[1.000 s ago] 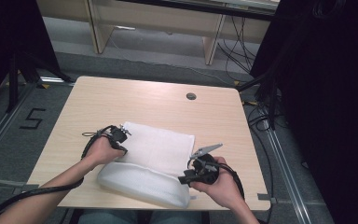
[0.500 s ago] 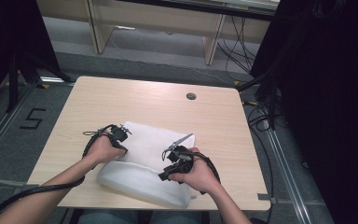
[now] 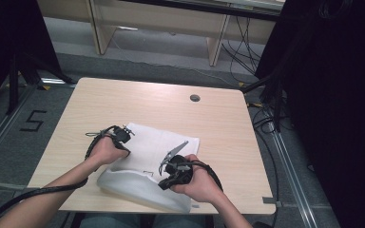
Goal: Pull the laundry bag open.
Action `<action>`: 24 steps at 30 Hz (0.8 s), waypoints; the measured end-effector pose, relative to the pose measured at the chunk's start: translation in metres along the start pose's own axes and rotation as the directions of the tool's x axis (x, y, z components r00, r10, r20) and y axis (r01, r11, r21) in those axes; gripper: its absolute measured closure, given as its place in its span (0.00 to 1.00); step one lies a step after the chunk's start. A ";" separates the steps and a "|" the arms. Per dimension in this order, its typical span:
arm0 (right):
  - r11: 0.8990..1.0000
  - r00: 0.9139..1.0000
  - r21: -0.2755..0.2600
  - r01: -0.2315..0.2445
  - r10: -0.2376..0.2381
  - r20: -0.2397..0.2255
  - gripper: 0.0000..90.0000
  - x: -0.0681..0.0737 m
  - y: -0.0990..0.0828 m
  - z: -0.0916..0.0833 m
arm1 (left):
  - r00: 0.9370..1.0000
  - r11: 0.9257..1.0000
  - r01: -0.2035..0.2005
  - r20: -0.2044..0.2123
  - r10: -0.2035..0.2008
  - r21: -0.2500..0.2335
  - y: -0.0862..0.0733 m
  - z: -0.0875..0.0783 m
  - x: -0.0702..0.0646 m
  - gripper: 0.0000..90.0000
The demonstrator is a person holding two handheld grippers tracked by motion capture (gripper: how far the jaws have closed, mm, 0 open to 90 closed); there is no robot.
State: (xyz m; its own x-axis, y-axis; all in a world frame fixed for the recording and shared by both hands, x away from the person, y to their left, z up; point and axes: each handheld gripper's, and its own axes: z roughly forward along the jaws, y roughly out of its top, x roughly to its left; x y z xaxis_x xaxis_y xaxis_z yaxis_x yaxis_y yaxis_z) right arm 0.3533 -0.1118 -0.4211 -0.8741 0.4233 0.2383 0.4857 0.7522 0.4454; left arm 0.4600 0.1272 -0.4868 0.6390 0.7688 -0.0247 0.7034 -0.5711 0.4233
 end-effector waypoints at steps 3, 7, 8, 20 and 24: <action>0.999 0.999 0.006 0.033 -0.033 -0.034 0.98 0.006 -0.005 0.004 | 1.000 1.000 0.007 -0.003 -0.007 0.002 0.002 0.000 0.001 0.94; 0.999 0.996 -0.009 0.040 -0.040 -0.080 0.83 0.009 -0.007 0.006 | 1.000 1.000 0.010 -0.015 -0.010 -0.002 0.004 0.002 0.002 0.94; 1.000 0.996 -0.009 0.005 -0.006 -0.090 0.78 0.011 -0.007 0.006 | 1.000 1.000 0.016 -0.020 -0.016 -0.005 0.004 0.002 0.002 0.94; 0.970 0.970 -0.151 -0.190 0.162 -0.183 0.64 -0.009 -0.014 -0.013 | 0.998 0.999 0.045 -0.039 -0.045 -0.003 0.010 0.005 0.007 0.94; 0.969 0.971 -0.155 -0.194 0.168 -0.167 0.70 -0.012 -0.017 -0.017 | 0.998 0.999 0.050 -0.042 -0.050 0.001 0.011 0.005 0.007 0.94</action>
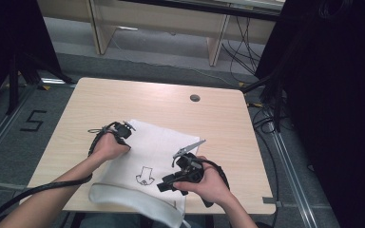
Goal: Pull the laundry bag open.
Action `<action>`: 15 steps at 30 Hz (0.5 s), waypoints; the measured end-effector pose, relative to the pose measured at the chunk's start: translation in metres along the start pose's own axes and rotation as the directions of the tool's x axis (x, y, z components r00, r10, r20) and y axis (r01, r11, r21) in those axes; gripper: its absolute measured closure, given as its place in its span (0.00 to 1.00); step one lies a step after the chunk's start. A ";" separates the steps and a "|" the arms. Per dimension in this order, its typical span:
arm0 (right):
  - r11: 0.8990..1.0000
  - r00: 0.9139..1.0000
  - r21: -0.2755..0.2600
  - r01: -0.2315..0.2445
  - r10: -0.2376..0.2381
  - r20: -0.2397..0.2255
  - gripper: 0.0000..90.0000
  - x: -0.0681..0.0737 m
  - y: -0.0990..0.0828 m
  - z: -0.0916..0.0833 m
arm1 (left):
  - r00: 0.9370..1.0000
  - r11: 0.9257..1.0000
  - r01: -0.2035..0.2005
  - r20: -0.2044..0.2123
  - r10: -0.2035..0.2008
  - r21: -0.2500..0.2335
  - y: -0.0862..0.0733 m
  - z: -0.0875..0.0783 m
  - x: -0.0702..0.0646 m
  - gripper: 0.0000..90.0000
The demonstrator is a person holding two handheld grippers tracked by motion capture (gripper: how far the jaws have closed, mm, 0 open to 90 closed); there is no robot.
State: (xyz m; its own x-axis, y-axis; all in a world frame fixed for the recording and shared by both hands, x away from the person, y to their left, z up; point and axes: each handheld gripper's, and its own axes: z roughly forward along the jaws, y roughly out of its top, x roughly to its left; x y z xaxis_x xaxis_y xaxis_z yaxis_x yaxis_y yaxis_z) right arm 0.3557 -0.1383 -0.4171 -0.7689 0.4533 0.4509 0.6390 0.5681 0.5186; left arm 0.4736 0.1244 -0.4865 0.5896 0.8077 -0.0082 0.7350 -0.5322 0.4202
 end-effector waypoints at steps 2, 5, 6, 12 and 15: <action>1.000 0.998 0.018 -0.007 0.006 0.063 0.79 -0.004 -0.001 0.000 | 1.000 1.000 -0.007 -0.003 0.007 0.002 0.000 0.000 0.000 0.94; 0.998 0.988 0.068 -0.003 -0.008 0.155 0.90 -0.010 -0.005 0.005 | 1.000 1.000 -0.008 -0.003 0.008 0.000 0.001 0.000 0.001 0.94; 0.997 0.984 0.082 -0.010 -0.005 0.178 0.91 -0.014 -0.007 0.008 | 1.000 1.000 -0.006 -0.003 0.006 0.002 0.001 0.000 0.001 0.94; 0.980 0.964 0.195 -0.048 -0.006 0.266 0.98 -0.024 -0.015 0.024 | 1.000 1.000 0.002 -0.009 -0.002 -0.004 0.002 0.001 0.003 0.94; 0.975 0.953 0.209 -0.070 0.004 0.302 0.99 -0.030 -0.016 0.029 | 1.000 1.000 0.000 -0.013 -0.001 -0.006 0.002 0.001 0.002 0.94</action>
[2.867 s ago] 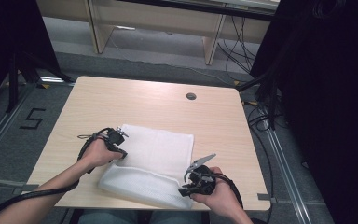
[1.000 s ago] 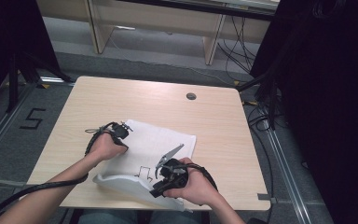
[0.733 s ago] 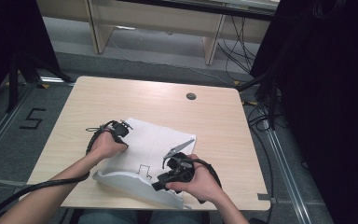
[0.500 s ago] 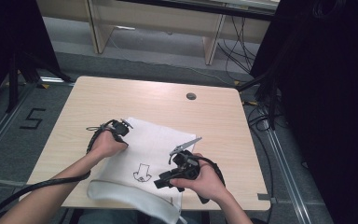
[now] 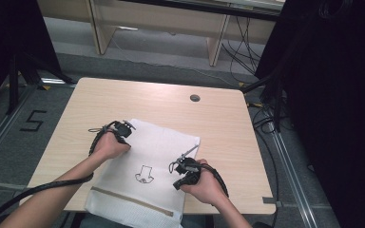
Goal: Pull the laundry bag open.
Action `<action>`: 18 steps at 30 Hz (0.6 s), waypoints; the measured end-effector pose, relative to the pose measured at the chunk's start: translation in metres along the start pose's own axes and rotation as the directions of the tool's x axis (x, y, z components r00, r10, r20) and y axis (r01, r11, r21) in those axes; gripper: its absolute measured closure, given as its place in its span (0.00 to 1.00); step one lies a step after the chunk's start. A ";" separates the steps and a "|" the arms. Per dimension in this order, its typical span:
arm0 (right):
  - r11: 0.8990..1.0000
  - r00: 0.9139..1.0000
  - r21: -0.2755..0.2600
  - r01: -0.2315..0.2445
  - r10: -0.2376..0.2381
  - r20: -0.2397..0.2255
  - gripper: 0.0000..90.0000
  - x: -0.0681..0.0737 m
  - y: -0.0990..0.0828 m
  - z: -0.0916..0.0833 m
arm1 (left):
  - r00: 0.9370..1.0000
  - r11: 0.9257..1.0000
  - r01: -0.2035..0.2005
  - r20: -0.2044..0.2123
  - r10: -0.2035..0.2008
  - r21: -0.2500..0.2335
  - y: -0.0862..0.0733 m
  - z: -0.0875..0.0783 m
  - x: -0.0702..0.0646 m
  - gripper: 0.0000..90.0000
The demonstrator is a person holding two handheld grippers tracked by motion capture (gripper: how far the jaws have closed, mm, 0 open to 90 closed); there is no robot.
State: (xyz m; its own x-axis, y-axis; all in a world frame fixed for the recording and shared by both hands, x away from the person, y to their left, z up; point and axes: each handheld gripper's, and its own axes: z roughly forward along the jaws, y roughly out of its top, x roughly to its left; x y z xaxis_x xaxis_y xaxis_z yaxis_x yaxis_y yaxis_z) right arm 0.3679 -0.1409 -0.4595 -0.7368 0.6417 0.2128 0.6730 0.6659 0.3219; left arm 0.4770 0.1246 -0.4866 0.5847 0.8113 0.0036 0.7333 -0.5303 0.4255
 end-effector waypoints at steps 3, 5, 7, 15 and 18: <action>1.000 1.000 0.015 -0.002 0.002 0.021 1.00 -0.003 0.001 0.005 | 1.000 1.000 0.000 0.000 0.000 -0.001 0.000 0.000 0.000 0.94; 1.000 0.999 0.025 -0.009 0.008 0.040 1.00 -0.006 0.001 0.008 | 1.000 1.000 0.000 0.002 0.000 -0.001 0.000 0.000 0.000 0.94; 1.000 0.999 0.026 -0.005 0.003 0.054 1.00 -0.010 0.001 0.010 | 1.000 1.000 0.000 0.002 0.000 -0.001 0.000 0.000 0.000 0.94; 0.998 0.995 0.059 -0.019 0.014 0.095 1.00 -0.013 0.000 0.017 | 1.000 1.000 -0.009 -0.001 0.009 0.000 0.000 0.000 -0.001 0.94; 0.998 0.995 0.062 -0.032 0.026 0.097 1.00 -0.014 0.001 0.017 | 1.000 1.000 -0.011 -0.004 0.011 -0.005 -0.001 0.000 -0.001 0.93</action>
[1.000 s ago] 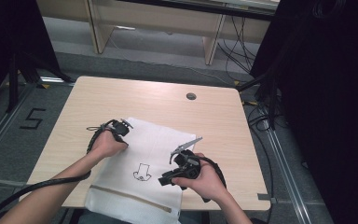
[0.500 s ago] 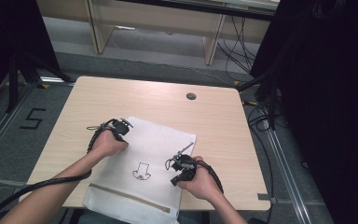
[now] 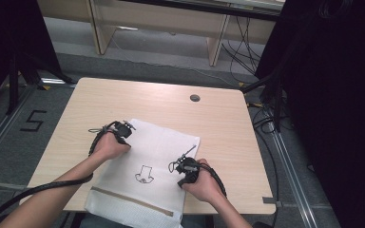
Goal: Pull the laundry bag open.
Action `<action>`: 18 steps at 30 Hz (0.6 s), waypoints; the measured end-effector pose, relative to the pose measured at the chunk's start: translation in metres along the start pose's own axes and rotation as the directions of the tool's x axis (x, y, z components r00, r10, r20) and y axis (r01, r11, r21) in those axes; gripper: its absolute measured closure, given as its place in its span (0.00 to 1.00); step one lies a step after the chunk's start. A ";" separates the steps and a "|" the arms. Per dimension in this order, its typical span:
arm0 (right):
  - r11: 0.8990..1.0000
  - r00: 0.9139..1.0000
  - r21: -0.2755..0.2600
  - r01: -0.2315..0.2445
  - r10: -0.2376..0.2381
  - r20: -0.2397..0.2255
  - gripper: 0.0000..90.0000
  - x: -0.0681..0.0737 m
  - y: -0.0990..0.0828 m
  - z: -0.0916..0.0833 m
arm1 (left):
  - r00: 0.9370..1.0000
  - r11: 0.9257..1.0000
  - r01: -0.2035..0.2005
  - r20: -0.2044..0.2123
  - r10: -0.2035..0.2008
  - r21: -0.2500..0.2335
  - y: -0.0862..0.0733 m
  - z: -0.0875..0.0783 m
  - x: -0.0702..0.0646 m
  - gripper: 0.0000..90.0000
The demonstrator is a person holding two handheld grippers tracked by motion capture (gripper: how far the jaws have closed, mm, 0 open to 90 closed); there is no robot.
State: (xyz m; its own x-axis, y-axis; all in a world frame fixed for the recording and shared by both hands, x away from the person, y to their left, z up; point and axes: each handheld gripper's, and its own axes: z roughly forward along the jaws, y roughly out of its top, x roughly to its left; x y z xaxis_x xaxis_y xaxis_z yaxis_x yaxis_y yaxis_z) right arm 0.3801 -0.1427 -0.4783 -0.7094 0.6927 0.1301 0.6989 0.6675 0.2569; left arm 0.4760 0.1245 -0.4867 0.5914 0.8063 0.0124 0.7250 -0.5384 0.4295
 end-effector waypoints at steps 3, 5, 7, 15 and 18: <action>1.000 1.000 0.003 0.003 -0.003 0.014 1.00 -0.001 0.001 0.000 | 1.000 1.000 -0.001 0.001 0.001 -0.002 0.000 0.000 0.000 0.93; 1.000 0.999 0.002 0.002 -0.002 0.032 1.00 -0.004 0.003 0.000 | 1.000 1.000 -0.003 -0.003 0.003 -0.003 0.000 0.000 0.000 0.92; 1.000 0.999 -0.003 -0.010 0.010 0.034 1.00 -0.006 0.005 0.001 | 1.000 1.000 -0.006 -0.005 0.006 -0.004 0.000 0.000 0.000 0.91; 0.998 0.996 -0.016 -0.065 0.066 0.059 1.00 -0.022 0.013 0.000 | 1.000 1.000 -0.015 -0.016 0.014 -0.016 0.001 0.001 0.006 0.83; 0.998 0.995 -0.021 -0.067 0.069 0.074 1.00 -0.027 0.017 0.001 | 0.999 0.999 -0.021 -0.029 0.020 -0.045 0.001 0.002 0.010 0.74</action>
State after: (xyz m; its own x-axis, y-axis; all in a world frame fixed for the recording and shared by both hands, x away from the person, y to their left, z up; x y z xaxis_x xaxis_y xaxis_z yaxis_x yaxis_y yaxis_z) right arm 0.4108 -0.1497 -0.4782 -0.6510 0.7552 0.0760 0.7430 0.6135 0.2677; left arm 0.4834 0.1311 -0.4878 0.5952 0.8022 0.0466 0.6959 -0.5436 0.4692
